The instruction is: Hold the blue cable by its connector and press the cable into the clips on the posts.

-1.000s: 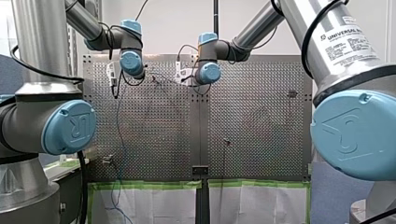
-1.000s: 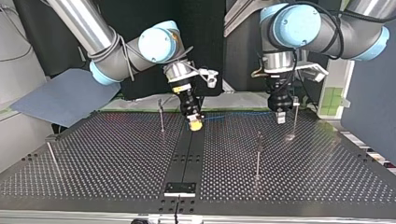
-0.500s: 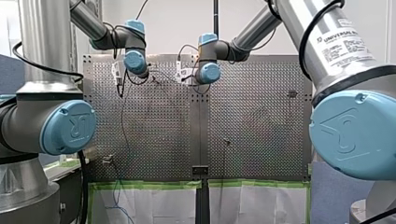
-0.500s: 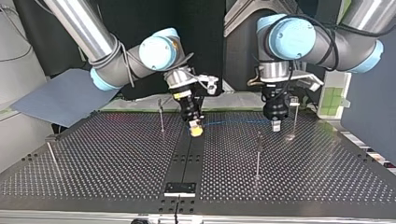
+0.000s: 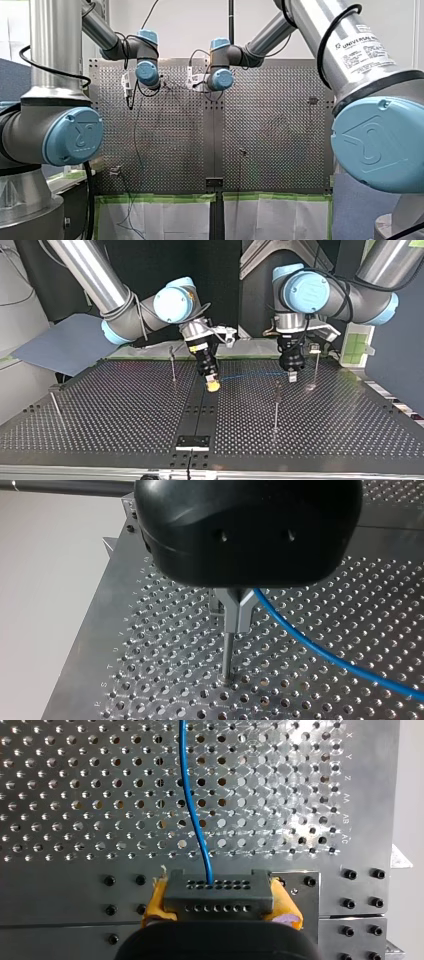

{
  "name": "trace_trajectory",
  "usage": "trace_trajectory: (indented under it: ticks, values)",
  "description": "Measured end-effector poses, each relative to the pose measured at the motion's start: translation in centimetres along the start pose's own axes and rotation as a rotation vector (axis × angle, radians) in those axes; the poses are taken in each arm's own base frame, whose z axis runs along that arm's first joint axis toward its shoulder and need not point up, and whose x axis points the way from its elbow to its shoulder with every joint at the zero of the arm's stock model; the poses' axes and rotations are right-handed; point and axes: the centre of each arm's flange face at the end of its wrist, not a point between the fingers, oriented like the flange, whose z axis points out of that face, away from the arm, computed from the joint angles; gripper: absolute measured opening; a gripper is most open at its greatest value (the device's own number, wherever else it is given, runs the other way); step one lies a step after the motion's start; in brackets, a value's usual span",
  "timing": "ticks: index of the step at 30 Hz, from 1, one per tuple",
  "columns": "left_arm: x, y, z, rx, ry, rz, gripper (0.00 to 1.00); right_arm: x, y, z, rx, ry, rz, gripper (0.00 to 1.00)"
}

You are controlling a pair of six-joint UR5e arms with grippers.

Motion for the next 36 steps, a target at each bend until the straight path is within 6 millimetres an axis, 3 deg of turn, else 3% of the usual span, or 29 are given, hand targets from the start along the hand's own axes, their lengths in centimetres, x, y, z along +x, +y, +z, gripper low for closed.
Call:
trace_trajectory:
  ticks: [11,36]
  values:
    - [0.5,-0.1,1.2,-0.003,-0.002,-0.017,0.0,0.4,-0.3,0.3,0.006,0.009,0.0,0.0]
    - [0.9,-0.2,5.5,-0.021,-0.006,-0.063,0.0,-1.7,0.5,2.6,-0.001,-0.012,-0.003,0.0]
